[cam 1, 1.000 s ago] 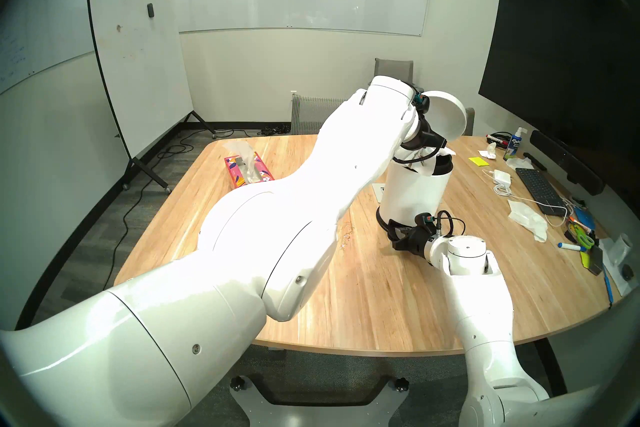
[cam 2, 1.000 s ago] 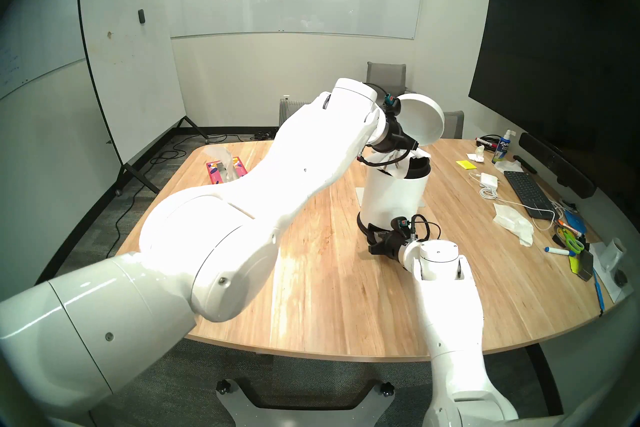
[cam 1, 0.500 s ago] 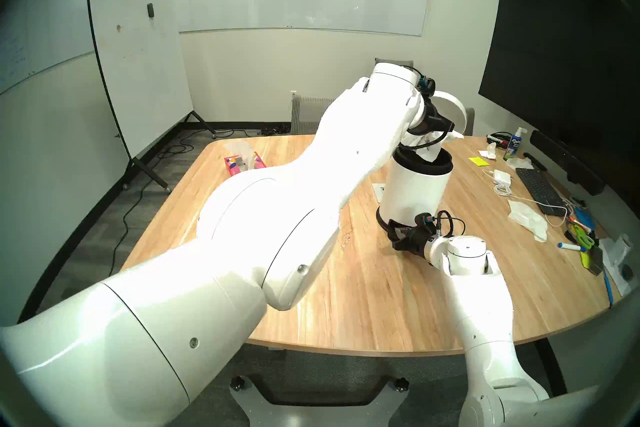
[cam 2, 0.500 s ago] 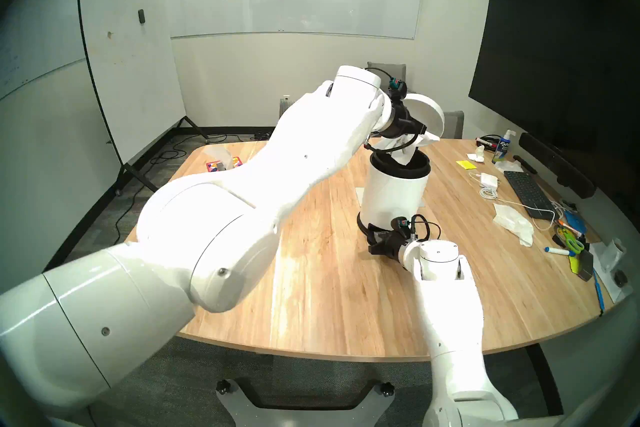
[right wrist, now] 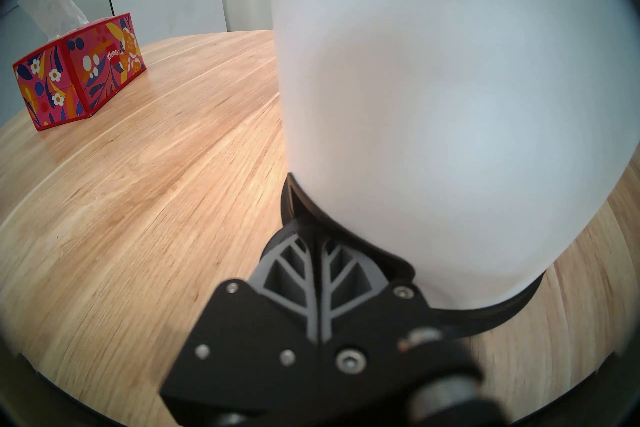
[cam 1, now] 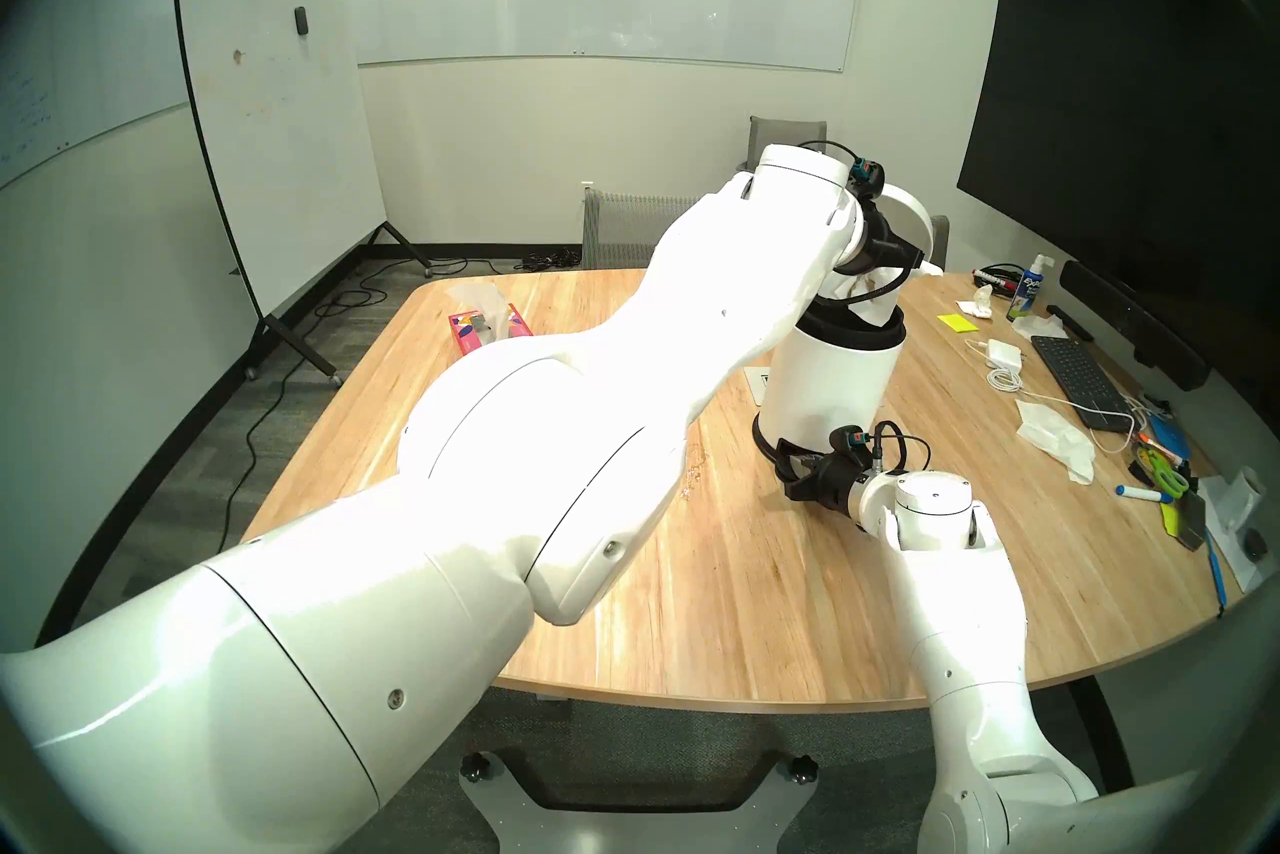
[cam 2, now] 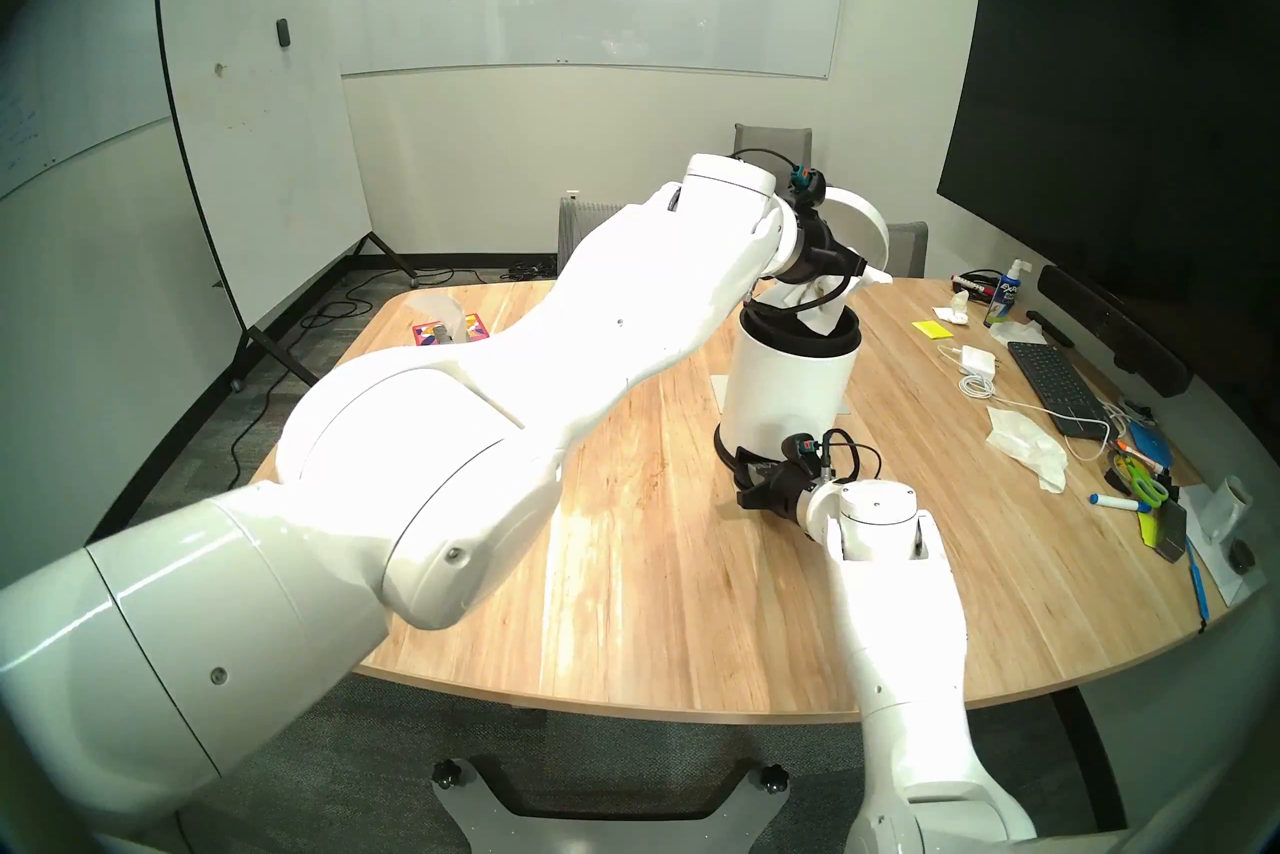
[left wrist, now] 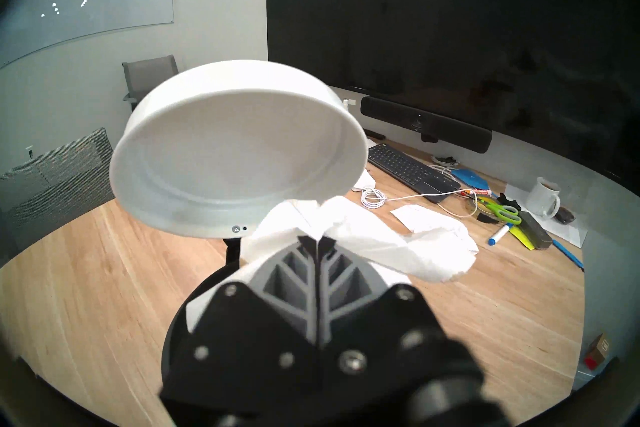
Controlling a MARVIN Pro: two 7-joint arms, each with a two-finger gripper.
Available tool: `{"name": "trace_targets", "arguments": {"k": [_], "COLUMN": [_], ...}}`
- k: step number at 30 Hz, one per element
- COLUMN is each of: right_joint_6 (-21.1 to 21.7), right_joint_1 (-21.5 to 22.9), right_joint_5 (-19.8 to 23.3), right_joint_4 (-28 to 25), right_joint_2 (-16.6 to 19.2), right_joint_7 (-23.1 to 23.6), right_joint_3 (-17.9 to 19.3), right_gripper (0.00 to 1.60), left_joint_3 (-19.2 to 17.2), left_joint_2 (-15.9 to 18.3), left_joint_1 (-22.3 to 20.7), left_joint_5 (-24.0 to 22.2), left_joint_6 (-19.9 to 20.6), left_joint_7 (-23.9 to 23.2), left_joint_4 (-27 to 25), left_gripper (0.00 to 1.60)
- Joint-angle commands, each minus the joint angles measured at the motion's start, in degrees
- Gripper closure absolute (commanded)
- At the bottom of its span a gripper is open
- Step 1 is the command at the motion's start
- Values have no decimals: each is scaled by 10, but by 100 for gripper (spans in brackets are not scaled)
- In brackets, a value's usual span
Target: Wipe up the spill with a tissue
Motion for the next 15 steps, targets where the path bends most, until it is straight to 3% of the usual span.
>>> {"name": "trace_targets", "arguments": {"k": [1, 2, 3, 5, 8, 10, 12, 13, 15], "right_joint_6": [8, 7, 7, 7, 7, 7, 7, 7, 7], "right_joint_1": [-13, -13, -13, -14, -14, -14, -14, -14, -14], "right_joint_5": [-4, -3, -3, -3, -3, -3, -3, -3, -3], "right_joint_4": [16, 16, 16, 15, 15, 15, 15, 15, 15], "right_joint_2": [1, 1, 1, 1, 1, 1, 1, 1, 1], "right_joint_7": [1, 1, 1, 1, 1, 1, 1, 1, 1], "right_joint_3": [-2, -2, -2, -2, -2, -2, -2, -2, -2], "right_gripper": [160, 160, 160, 160, 160, 160, 160, 160, 160], "left_joint_3": [5, 3, 3, 2, 1, 0, 0, 1, 0], "left_joint_2": [-5, -5, -5, -5, -5, -5, -5, -5, -5], "left_joint_1": [-30, -32, -32, -39, -46, -49, -52, -53, -55], "left_joint_5": [-27, -28, -28, -35, -42, -45, -50, -52, -53], "left_joint_6": [-33, -34, -34, -38, -41, -42, -43, -43, -42], "left_joint_7": [20, 21, 21, 26, 29, 29, 30, 31, 31], "left_joint_4": [25, 29, 29, 39, 46, 46, 47, 47, 47], "left_gripper": [117, 97, 97, 62, 28, 28, 22, 10, 9]}}
